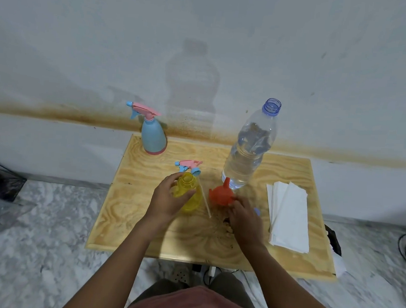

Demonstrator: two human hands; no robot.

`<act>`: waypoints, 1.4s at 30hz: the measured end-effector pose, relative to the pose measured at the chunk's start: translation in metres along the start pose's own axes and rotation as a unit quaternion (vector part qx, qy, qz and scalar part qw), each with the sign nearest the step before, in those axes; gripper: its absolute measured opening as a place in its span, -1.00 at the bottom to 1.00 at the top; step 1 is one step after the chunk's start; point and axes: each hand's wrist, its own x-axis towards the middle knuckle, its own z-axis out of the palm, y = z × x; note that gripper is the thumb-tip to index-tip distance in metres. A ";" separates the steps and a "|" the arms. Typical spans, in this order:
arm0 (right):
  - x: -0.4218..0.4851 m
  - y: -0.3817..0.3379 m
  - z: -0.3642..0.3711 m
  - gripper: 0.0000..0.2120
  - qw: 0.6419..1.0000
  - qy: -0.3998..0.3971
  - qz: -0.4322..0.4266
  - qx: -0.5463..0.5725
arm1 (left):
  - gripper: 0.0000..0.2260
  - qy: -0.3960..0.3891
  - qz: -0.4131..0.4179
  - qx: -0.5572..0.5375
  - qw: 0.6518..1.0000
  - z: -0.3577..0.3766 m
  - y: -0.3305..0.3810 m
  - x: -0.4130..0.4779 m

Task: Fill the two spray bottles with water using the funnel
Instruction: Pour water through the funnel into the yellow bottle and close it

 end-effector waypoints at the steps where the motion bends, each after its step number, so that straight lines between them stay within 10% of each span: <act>1: 0.000 0.002 0.004 -0.96 1.000 -0.007 0.006 -0.006 | -0.53 -0.001 -0.003 -0.007 1.000 -0.001 0.000 0.000; 8: 0.005 0.011 0.012 -0.75 0.991 -0.086 0.098 0.026 | -0.51 -0.008 0.002 0.004 1.000 -0.005 -0.001 -0.001; 16: 0.044 -0.029 -0.012 -0.79 0.996 0.032 0.021 0.085 | -0.37 -0.011 -0.024 0.012 1.000 0.008 -0.002 -0.001; 27: 0.132 -0.082 0.013 -0.62 0.968 -0.248 0.031 0.027 | -0.45 0.018 -0.002 0.053 0.998 0.001 -0.012 0.003; 42: 0.165 -0.079 0.049 -0.65 0.949 -0.308 0.072 -0.015 | -0.37 0.014 -0.013 0.038 0.999 -0.001 -0.020 0.002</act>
